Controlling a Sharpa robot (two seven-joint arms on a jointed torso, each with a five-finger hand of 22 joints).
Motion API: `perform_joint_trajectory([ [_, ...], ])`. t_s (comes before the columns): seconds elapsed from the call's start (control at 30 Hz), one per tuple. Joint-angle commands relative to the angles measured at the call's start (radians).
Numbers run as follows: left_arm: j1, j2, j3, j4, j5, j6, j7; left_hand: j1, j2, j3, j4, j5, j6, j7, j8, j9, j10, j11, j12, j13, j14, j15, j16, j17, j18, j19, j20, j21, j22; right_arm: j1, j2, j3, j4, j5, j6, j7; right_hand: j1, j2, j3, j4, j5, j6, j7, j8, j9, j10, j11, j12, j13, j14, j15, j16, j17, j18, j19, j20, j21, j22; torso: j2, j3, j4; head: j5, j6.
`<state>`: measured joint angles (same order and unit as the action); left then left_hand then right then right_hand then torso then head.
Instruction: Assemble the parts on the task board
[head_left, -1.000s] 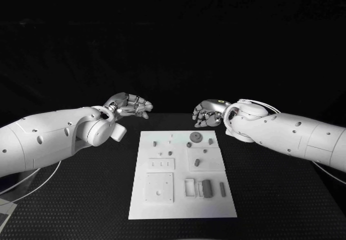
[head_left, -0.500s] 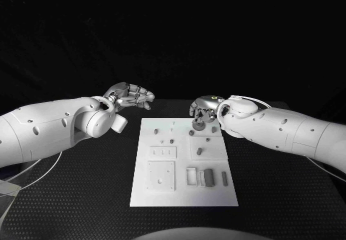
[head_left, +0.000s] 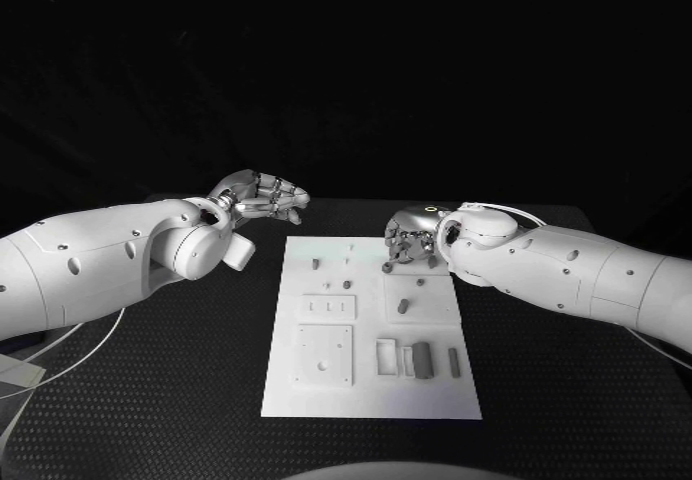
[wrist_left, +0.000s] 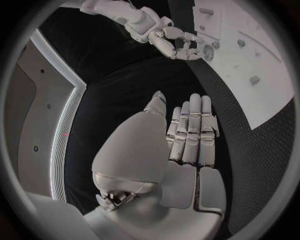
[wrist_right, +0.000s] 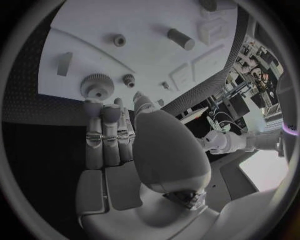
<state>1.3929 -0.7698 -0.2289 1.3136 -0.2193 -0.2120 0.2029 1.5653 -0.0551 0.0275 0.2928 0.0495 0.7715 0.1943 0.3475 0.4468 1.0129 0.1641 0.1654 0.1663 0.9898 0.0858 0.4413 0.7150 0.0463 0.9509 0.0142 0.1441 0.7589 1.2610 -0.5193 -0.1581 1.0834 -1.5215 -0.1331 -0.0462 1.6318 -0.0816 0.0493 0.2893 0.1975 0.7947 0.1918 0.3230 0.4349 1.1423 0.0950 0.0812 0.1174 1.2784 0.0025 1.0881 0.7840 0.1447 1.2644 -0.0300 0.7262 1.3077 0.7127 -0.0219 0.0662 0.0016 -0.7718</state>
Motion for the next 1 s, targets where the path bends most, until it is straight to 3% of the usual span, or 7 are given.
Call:
perform_joint_trajectory([
  [0.03, 0.002, 0.005, 0.001, -0.001, 0.006, 0.012, 0.010, -0.009, 0.002, -0.001, -0.001, 0.002, -0.004, 0.001, -0.007, -0.001, -0.004, 0.003, -0.005, -0.001, 0.000, 0.000, -0.004, 0.002, 0.002, -0.001, -0.006, -0.005, -0.001, -0.003, 0.003, 0.000, 0.001, -0.022, 0.032, -0.014, -0.013, 0.000, 0.008, 0.000, -0.004, -0.006, 0.007, -0.008, -0.002, -0.039, 0.030, -0.005, -0.003, -0.001, 0.008, 0.008, -0.002, 0.117, -0.011, 0.000, 0.006, 0.024, 0.004, 0.0005, -0.0013, 0.000, 0.006],
  [0.37, 0.002, 0.012, 0.001, -0.005, 0.006, 0.014, 0.009, -0.012, 0.002, 0.000, -0.001, 0.002, -0.006, 0.003, -0.009, -0.002, -0.005, 0.004, -0.008, -0.002, 0.000, 0.000, -0.005, 0.004, 0.000, 0.000, -0.008, -0.006, -0.002, -0.006, 0.004, 0.000, 0.008, -0.031, 0.032, -0.027, -0.026, -0.013, 0.021, -0.001, -0.004, -0.019, 0.013, -0.020, -0.009, -0.054, 0.036, -0.014, -0.010, -0.012, 0.014, 0.007, -0.007, 0.117, -0.022, 0.001, 0.006, 0.022, 0.007, 0.0005, 0.0016, -0.003, 0.013],
  [0.7, 0.003, 0.008, 0.003, 0.003, 0.006, 0.012, 0.009, -0.015, 0.001, 0.001, -0.001, 0.002, -0.006, 0.003, -0.009, -0.003, -0.005, 0.005, -0.010, -0.002, 0.000, 0.000, -0.007, 0.005, -0.002, 0.001, -0.010, -0.008, -0.002, -0.027, 0.017, -0.002, -0.006, -0.056, 0.013, -0.045, -0.034, -0.018, 0.027, 0.000, -0.004, -0.017, 0.013, -0.021, -0.010, -0.056, 0.037, -0.013, -0.011, -0.015, 0.015, 0.008, -0.009, 0.117, -0.024, 0.001, 0.006, 0.022, 0.013, 0.0020, 0.0044, 0.002, 0.022],
  [1.0, 0.003, 0.007, 0.003, 0.001, 0.006, 0.013, 0.009, -0.016, 0.000, 0.002, -0.001, 0.002, -0.005, 0.003, -0.010, -0.003, -0.005, 0.005, -0.011, -0.003, 0.000, 0.000, -0.008, 0.006, -0.003, 0.001, -0.011, -0.008, -0.002, -0.030, 0.020, -0.003, -0.009, -0.064, 0.015, -0.048, -0.041, -0.017, 0.039, -0.001, -0.004, -0.007, 0.009, -0.017, -0.010, -0.047, 0.034, -0.007, -0.010, -0.016, 0.012, 0.012, -0.011, 0.117, -0.025, 0.000, 0.008, 0.022, 0.022, -0.0005, 0.0056, -0.001, 0.025],
])
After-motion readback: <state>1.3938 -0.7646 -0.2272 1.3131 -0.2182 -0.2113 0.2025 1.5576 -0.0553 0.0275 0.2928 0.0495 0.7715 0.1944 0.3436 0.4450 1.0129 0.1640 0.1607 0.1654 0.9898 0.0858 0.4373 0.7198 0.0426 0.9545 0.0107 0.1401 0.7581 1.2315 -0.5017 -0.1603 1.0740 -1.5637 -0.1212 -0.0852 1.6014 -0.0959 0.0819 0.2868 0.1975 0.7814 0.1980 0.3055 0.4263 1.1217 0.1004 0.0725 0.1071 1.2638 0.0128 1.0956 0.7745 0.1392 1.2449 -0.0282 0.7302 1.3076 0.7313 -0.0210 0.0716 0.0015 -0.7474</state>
